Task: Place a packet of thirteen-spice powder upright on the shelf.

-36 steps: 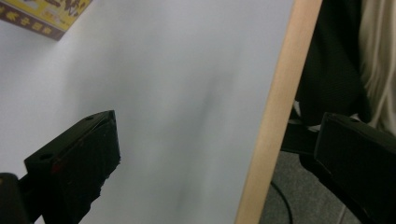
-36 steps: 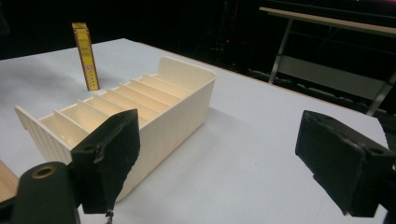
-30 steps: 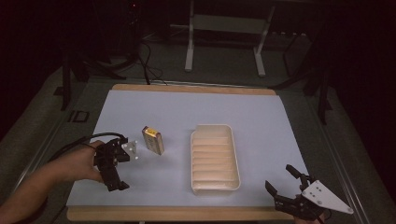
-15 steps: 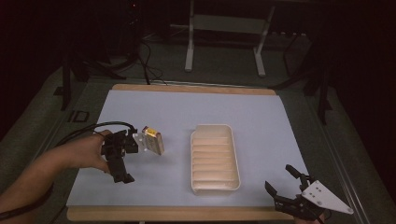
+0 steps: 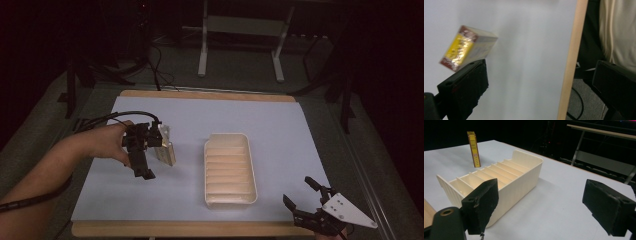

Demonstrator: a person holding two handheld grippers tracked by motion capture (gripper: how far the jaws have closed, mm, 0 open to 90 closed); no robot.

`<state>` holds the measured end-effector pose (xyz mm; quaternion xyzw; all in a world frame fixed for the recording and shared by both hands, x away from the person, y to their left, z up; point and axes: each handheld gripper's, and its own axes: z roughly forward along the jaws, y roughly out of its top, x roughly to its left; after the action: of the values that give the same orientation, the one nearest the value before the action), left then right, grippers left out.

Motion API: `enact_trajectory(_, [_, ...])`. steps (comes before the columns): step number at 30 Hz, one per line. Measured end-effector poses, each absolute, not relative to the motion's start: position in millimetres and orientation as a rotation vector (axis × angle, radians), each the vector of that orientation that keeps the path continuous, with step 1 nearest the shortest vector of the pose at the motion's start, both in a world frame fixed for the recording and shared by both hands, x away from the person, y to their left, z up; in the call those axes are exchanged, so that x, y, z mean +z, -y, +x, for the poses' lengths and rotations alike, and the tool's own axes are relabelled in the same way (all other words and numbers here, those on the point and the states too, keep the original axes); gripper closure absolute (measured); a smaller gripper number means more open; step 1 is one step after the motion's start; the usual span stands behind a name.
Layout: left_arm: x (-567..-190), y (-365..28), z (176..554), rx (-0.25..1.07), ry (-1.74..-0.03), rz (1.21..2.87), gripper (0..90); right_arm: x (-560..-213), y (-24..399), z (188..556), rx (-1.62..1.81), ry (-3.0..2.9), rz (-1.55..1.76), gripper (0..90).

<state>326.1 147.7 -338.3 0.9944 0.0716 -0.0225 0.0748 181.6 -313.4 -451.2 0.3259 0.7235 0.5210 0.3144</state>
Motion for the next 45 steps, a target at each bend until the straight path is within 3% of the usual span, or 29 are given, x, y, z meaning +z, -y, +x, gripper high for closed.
enact_trajectory(16, [-329.8,-141.6,376.0,-0.015,-0.240,2.985,0.4,-451.3,314.4,180.9,1.388,-1.915,0.847,13.7])
enact_trajectory(29, [-354.2,-139.3,416.4,0.045,-0.227,2.992,5.0,-451.5,314.0,181.0,1.379,-1.929,0.830,13.9])
enact_trajectory(34, [-367.8,-138.4,420.9,0.012,-0.194,3.011,12.8,-451.5,314.4,181.2,1.383,-1.934,0.831,14.0])
enact_trajectory(45, [-404.3,-138.0,424.9,0.037,-0.136,3.104,16.4,-451.3,314.0,181.1,1.385,-1.942,0.822,14.0])
